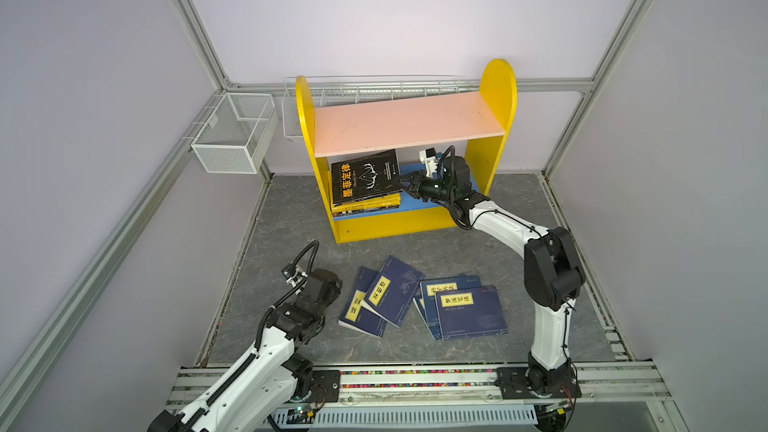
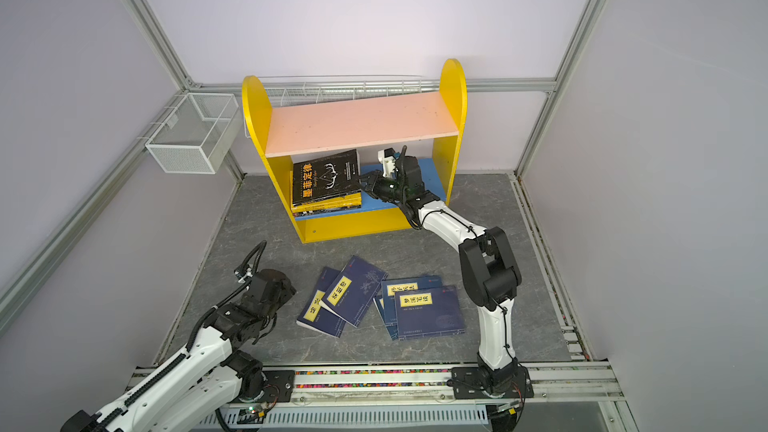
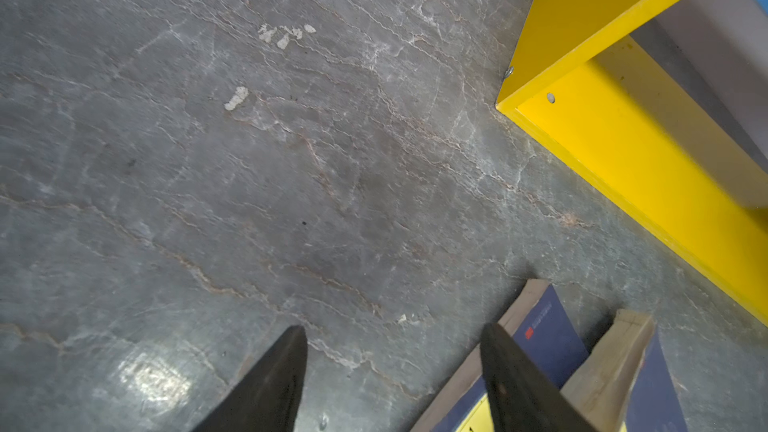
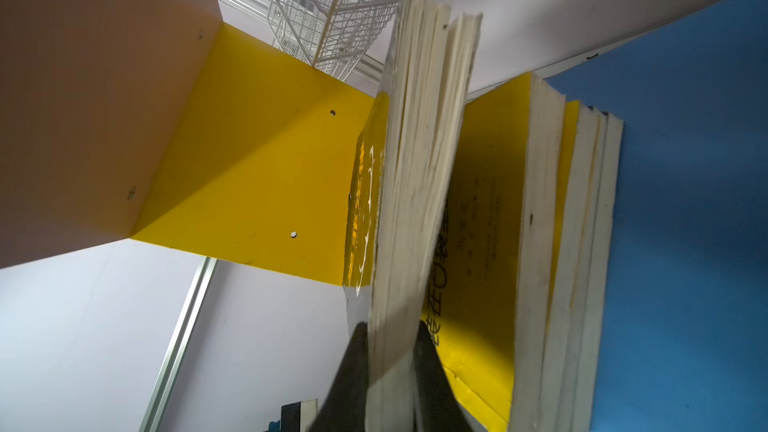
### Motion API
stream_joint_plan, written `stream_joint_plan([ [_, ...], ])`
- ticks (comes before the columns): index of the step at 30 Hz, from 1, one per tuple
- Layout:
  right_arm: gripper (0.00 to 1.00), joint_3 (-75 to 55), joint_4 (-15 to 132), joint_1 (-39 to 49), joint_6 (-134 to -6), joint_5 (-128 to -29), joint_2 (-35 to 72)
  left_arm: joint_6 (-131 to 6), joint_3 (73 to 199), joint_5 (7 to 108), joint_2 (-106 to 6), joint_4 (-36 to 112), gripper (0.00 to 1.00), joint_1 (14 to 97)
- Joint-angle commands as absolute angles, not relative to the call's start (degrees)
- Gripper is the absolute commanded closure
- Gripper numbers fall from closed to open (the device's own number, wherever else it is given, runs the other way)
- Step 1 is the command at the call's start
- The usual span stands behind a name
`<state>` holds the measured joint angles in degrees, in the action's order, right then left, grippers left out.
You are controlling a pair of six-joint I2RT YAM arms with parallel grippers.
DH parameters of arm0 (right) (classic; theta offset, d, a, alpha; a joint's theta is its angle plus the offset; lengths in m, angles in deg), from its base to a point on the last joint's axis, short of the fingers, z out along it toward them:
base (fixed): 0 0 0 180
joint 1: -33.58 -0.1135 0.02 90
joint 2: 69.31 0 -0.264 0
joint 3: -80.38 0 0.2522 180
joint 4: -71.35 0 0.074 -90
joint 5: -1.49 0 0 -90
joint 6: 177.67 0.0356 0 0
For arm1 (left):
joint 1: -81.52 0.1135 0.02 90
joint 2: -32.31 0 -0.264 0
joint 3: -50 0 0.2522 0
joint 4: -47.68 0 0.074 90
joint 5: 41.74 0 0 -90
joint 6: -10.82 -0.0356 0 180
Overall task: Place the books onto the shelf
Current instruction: 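Carry the black book to the shelf and lay it on the yellow books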
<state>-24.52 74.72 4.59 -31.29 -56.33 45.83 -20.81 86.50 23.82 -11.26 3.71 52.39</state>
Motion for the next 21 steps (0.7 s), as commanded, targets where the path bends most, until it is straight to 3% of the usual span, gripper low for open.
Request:
stream_joint_plan([
  [1,0.92,-27.28,74.46,3.99,-30.76,-54.09,47.15,-21.47,88.81,21.98,-9.41,1.58,0.33,52.78],
  [13,0.91,-31.92,66.88,3.56,-33.74,-51.63,50.37,-21.51,88.81,21.89,-9.08,1.30,0.33,52.78],
  [15,0.85,-32.86,63.58,3.14,-36.08,-52.61,50.02,-21.52,88.81,21.98,-9.18,1.40,0.33,52.78],
  [18,0.66,-34.63,58.21,2.68,-40.38,-55.47,49.05,-21.58,88.91,22.16,-9.43,1.58,0.33,52.78],
  [21,0.53,-36.14,54.23,2.56,-43.89,-58.59,47.88,-21.72,89.03,22.33,-9.64,1.76,0.33,52.78],
])
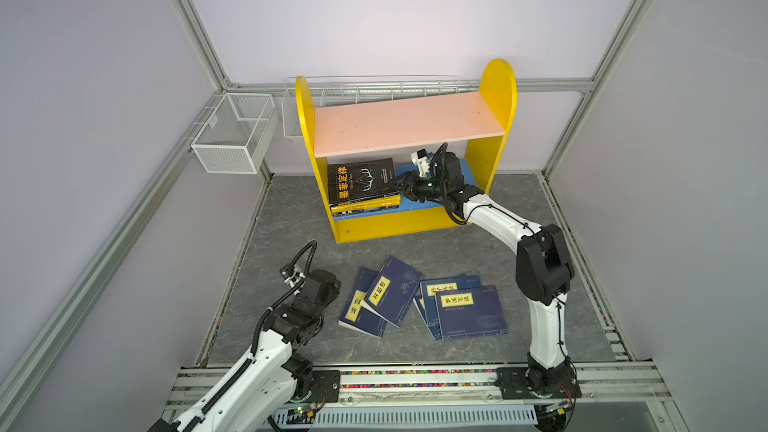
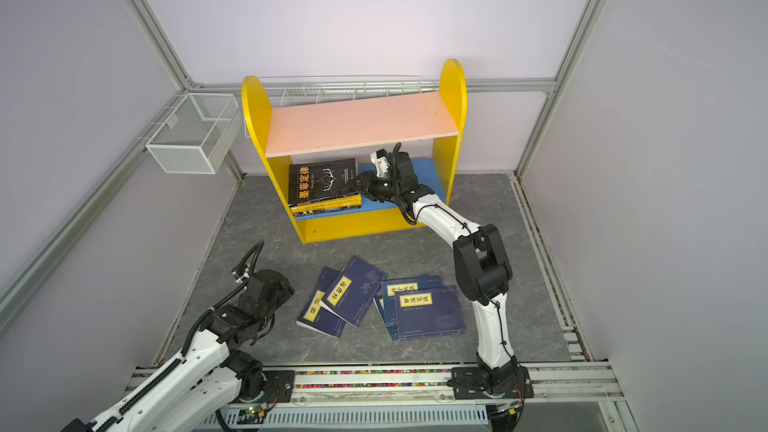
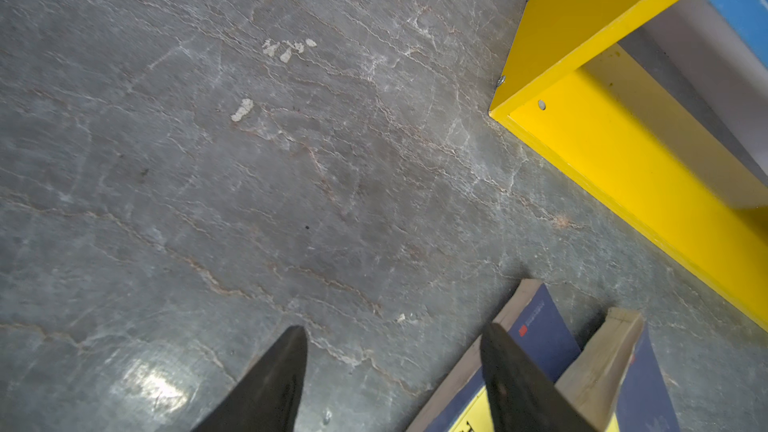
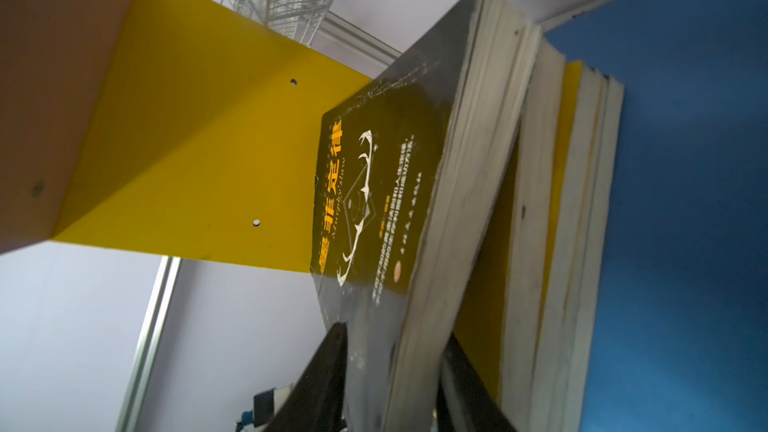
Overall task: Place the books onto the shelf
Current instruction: 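Carry the black book to the shelf and lay it on the yellow books, then open the right gripper and push the black book flat onto the stack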
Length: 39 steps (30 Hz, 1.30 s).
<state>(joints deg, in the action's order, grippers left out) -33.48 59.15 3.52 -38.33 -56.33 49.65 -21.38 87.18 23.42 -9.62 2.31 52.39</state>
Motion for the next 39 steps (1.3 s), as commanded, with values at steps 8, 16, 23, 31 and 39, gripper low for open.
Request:
stream_joint_plan([
  [8,0.34,-39.84,44.76,2.47,-52.44,-66.81,45.50,-22.23,89.16,22.69,-9.79,2.09,0.33,52.78],
  [16,0.31,-39.58,40.16,2.14,-59.46,-70.62,43.35,-22.19,89.17,22.82,-10.05,2.28,0.33,52.78],
  [23,0.24,-38.33,34.06,0.38,-71.57,-70.52,42.23,-22.57,89.25,23.04,-10.53,2.50,0.33,52.78],
  [31,0.24,-43.10,26.59,-0.51,-81.62,-73.80,45.92,-22.66,89.44,23.29,-10.58,2.92,0.33,52.78],
  [39,0.25,-46.14,24.54,-1.89,-89.13,-75.71,49.12,-22.93,90.05,22.90,-12.35,1.72,0.33,52.78],
])
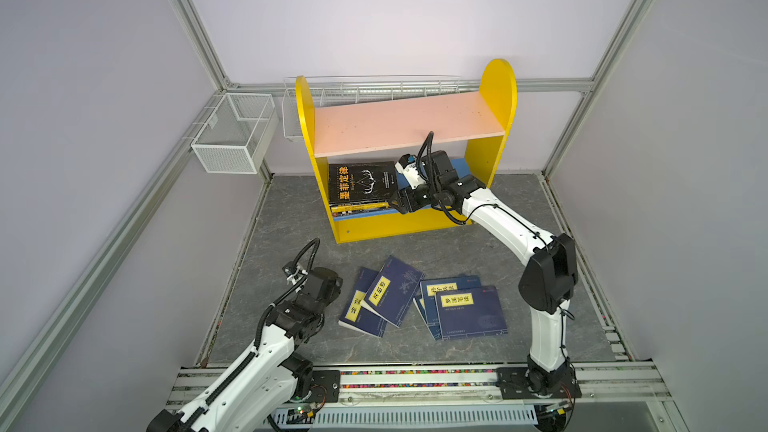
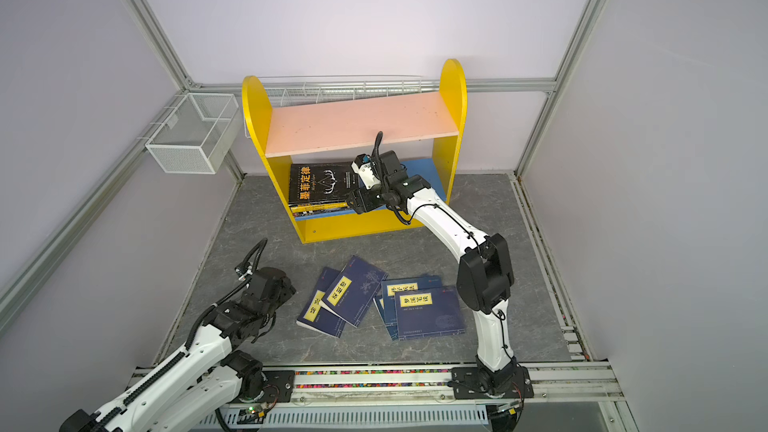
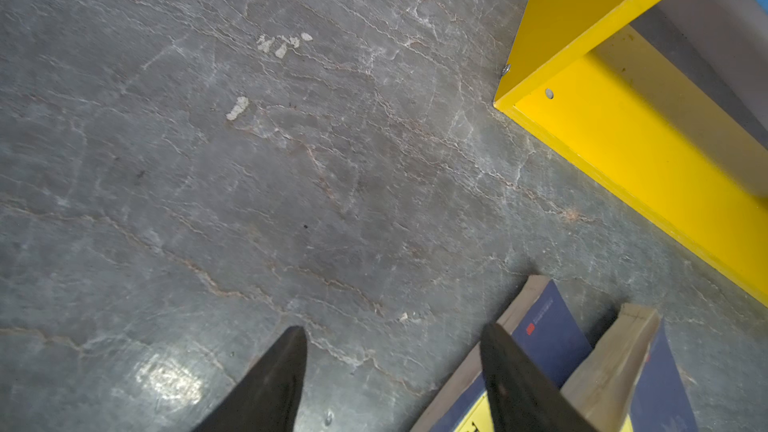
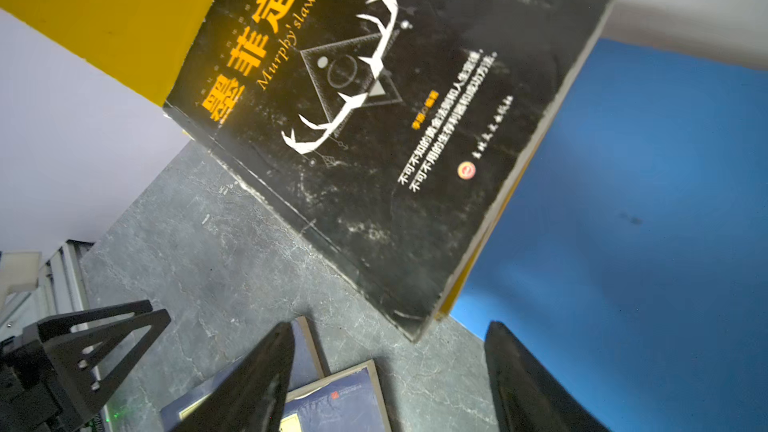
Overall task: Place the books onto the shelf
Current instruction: 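Open the right gripper and push the black book flat onto the stack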
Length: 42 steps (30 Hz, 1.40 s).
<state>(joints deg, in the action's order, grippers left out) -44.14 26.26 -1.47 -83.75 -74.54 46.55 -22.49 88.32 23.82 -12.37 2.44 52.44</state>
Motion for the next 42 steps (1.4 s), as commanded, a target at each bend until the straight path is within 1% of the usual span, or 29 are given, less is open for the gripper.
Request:
stream_joint_plan([
  [1,0.26,-46.77,23.84,-2.07,-89.98,-76.09,49.74,-22.82,90.04,22.79,-12.33,1.65,0.33,52.78],
  [5,0.26,-47.44,22.47,-3.14,-93.73,-79.13,50.96,-22.71,90.04,22.69,-12.25,1.49,0.33,52.80],
  [11,0.26,-48.52,20.98,-4.28,-97.86,-88.40,52.06,-22.56,90.04,22.51,-12.33,1.49,0.33,52.80],
  [20,0.30,-52.27,20.75,-4.39,-99.92,-87.64,54.46,-22.41,90.04,22.29,-12.34,1.15,0.33,52.80],
  [25,0.35,-57.81,17.77,-4.87,-101.27,-86.84,57.43,-22.42,90.04,22.12,-12.32,0.79,0.33,52.86],
  [33,0.46,-58.36,18.10,-5.88,-100.50,-86.68,57.79,-22.44,90.04,21.99,-12.34,0.61,0.33,52.82],
  [39,0.43,-58.12,18.26,-6.71,-100.18,-86.53,57.70,-22.59,90.06,22.03,-12.17,0.61,0.33,52.86],
  [42,0.35,-56.68,20.25,-6.68,-98.23,-88.59,55.81,-22.67,90.15,21.89,-11.95,0.44,0.32,52.85],
])
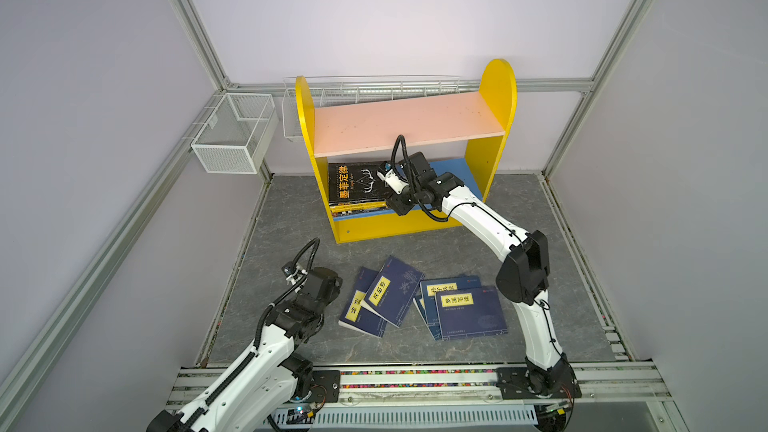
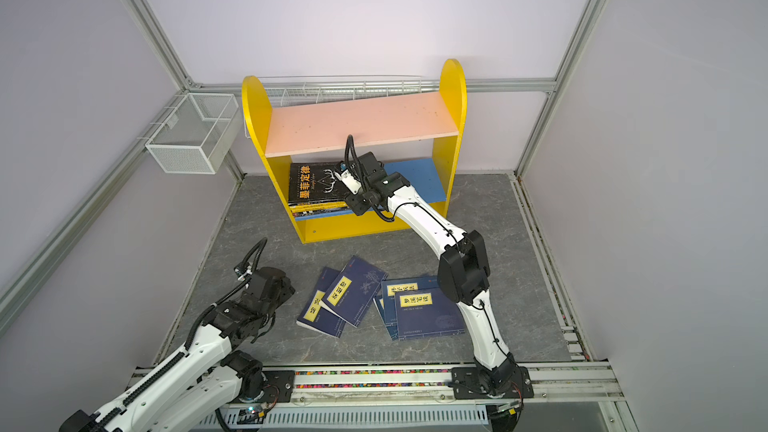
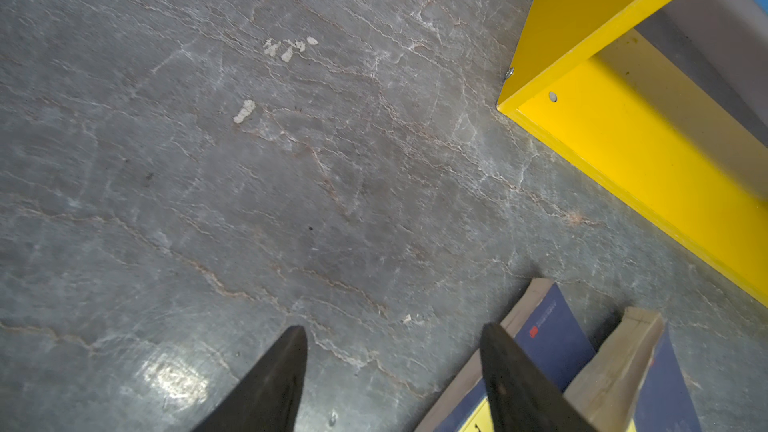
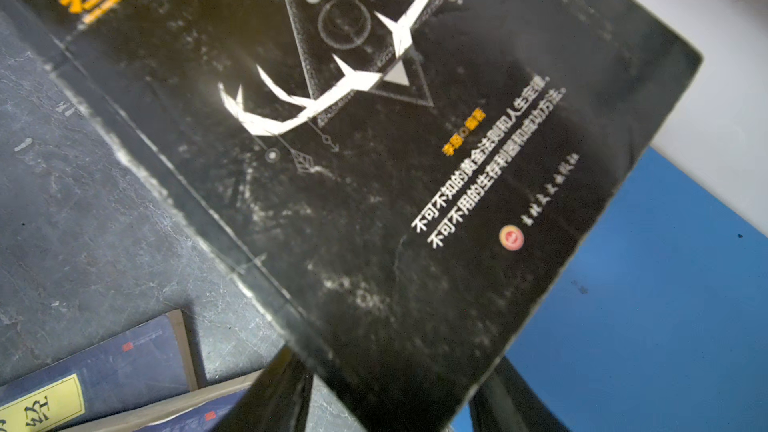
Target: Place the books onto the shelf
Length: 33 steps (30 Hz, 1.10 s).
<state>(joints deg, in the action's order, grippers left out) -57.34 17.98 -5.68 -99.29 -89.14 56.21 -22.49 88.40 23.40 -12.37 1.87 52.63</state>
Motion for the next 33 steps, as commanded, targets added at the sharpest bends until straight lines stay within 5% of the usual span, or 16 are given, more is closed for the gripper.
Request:
stream_joint_plan([
  [1,0.32,-55.57,21.58,-6.68,-97.52,-89.88,54.69,-22.87,90.14,21.92,-11.90,0.44,0.32,52.86],
  [8,0.25,-34.86,36.03,-6.65,-91.11,-99.23,37.03,-29.56,89.90,24.98,-12.45,3.15,0.32,52.86],
  [16,0.25,-8.64,38.08,-7.03,-81.69,-88.84,21.58,-40.34,90.59,37.90,-18.74,12.01,0.32,52.56],
  [20,0.27,0.94,37.58,-9.39,-78.25,-84.61,19.65,-44.55,92.45,46.44,-25.50,14.57,0.31,50.79],
  [33,0.27,7.88,35.40,-12.08,-71.50,-85.06,27.91,-47.28,96.18,48.76,-32.53,12.09,0.32,43.55],
])
